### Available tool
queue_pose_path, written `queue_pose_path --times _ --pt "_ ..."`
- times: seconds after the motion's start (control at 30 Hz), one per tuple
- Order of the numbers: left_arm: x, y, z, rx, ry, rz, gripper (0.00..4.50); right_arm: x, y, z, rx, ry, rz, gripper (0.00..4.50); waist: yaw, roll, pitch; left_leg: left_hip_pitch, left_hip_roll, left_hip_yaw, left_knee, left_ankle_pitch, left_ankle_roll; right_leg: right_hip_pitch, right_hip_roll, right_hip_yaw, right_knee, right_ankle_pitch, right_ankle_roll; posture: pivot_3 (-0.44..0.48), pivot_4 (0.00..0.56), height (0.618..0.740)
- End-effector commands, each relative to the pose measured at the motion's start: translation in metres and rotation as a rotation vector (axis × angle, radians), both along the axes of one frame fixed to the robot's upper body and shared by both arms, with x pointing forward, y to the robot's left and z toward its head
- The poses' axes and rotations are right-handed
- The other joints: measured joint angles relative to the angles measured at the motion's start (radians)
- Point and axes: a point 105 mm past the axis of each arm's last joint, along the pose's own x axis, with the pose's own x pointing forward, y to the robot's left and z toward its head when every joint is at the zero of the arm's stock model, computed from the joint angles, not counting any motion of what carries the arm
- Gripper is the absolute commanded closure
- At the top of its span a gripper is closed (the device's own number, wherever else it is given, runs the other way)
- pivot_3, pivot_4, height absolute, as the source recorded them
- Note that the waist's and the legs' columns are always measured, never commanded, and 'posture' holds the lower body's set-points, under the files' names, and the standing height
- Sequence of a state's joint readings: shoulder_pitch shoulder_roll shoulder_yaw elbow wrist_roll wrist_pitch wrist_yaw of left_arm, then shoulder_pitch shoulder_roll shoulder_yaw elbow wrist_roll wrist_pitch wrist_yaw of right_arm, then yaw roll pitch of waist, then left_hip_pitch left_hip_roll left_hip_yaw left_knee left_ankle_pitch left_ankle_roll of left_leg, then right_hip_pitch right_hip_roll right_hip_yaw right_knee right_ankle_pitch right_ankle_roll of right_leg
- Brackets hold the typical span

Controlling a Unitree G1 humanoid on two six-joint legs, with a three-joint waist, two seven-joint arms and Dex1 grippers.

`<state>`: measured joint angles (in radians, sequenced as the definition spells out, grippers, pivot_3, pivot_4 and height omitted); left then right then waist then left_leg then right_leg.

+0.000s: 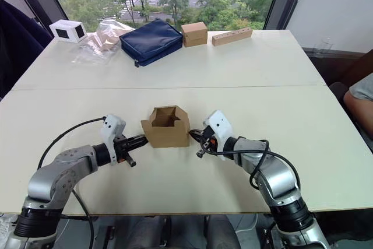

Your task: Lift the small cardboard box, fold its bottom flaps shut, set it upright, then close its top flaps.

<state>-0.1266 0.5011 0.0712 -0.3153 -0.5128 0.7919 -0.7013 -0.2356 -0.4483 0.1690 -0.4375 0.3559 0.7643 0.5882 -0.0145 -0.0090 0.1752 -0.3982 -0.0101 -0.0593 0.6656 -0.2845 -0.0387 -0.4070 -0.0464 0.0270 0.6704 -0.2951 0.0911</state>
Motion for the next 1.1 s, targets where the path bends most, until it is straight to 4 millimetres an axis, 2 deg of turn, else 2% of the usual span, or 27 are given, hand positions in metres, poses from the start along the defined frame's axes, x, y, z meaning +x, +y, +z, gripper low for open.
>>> queue_pose_path --times 0.03,0.27,0.4,0.57,0.7,0.8,0.97,1.1 --pt "-0.010 -0.010 0.010 -0.026 -0.019 -0.084 4.42 -0.018 0.011 0.007 0.005 -0.004 0.069 4.50 0.000 0.000 0.000 0.000 0.000 0.000 0.000 0.000 0.000 0.000 0.000 0.000 0.000 0.000 0.000 0.000 0.150 0.740" --pt "-0.011 -0.006 0.006 -0.022 -0.003 -0.086 4.42 -0.018 0.006 -0.008 -0.075 0.021 0.053 4.50 0.000 0.000 0.000 0.002 0.000 0.000 0.000 0.000 0.000 0.003 0.000 0.000 -0.002 0.000 0.000 0.000 0.150 0.740" --pt "-0.020 -0.003 0.008 -0.050 0.032 -0.127 4.42 -0.021 -0.007 -0.010 -0.153 -0.008 0.095 4.50 0.001 0.000 0.000 0.002 0.000 0.000 0.000 0.000 0.000 0.003 0.000 0.000 -0.002 0.000 0.000 0.000 0.150 0.740" --pt "-0.031 -0.003 0.007 -0.046 0.053 -0.175 4.42 -0.008 -0.027 0.005 -0.106 -0.049 0.044 4.50 0.001 0.000 0.000 0.003 0.000 0.000 -0.001 0.000 0.001 0.004 0.000 0.000 -0.003 0.000 0.000 0.000 0.150 0.740" --pt "-0.012 0.020 0.022 -0.009 -0.005 -0.121 4.42 -0.013 -0.034 0.028 -0.035 -0.060 0.071 4.50 0.004 0.000 0.000 0.004 0.000 0.000 -0.001 0.000 0.001 0.007 0.000 -0.001 -0.004 0.000 0.000 0.000 0.150 0.740" --pt "-0.002 0.029 0.043 -0.003 -0.051 -0.137 4.42 -0.011 -0.040 0.044 -0.024 -0.091 0.081 4.50 0.003 0.000 0.000 0.005 0.000 -0.001 -0.001 -0.001 0.001 0.008 0.000 -0.002 -0.005 0.000 0.000 0.000 0.150 0.740" --pt "0.004 0.013 0.068 -0.012 -0.119 -0.242 4.42 -0.003 -0.026 0.067 0.046 -0.131 0.128 4.50 0.000 0.000 0.001 0.006 0.000 0.000 -0.001 -0.001 0.002 0.009 0.001 -0.002 -0.005 0.000 0.000 0.000 0.150 0.740" --pt "0.005 -0.002 0.065 -0.011 -0.124 -0.302 4.42 -0.001 -0.010 0.063 0.053 -0.119 0.178 4.50 0.000 0.000 0.001 0.006 0.000 0.000 -0.002 -0.001 0.002 0.009 0.000 -0.002 -0.005 0.000 0.000 0.000 0.150 0.740"
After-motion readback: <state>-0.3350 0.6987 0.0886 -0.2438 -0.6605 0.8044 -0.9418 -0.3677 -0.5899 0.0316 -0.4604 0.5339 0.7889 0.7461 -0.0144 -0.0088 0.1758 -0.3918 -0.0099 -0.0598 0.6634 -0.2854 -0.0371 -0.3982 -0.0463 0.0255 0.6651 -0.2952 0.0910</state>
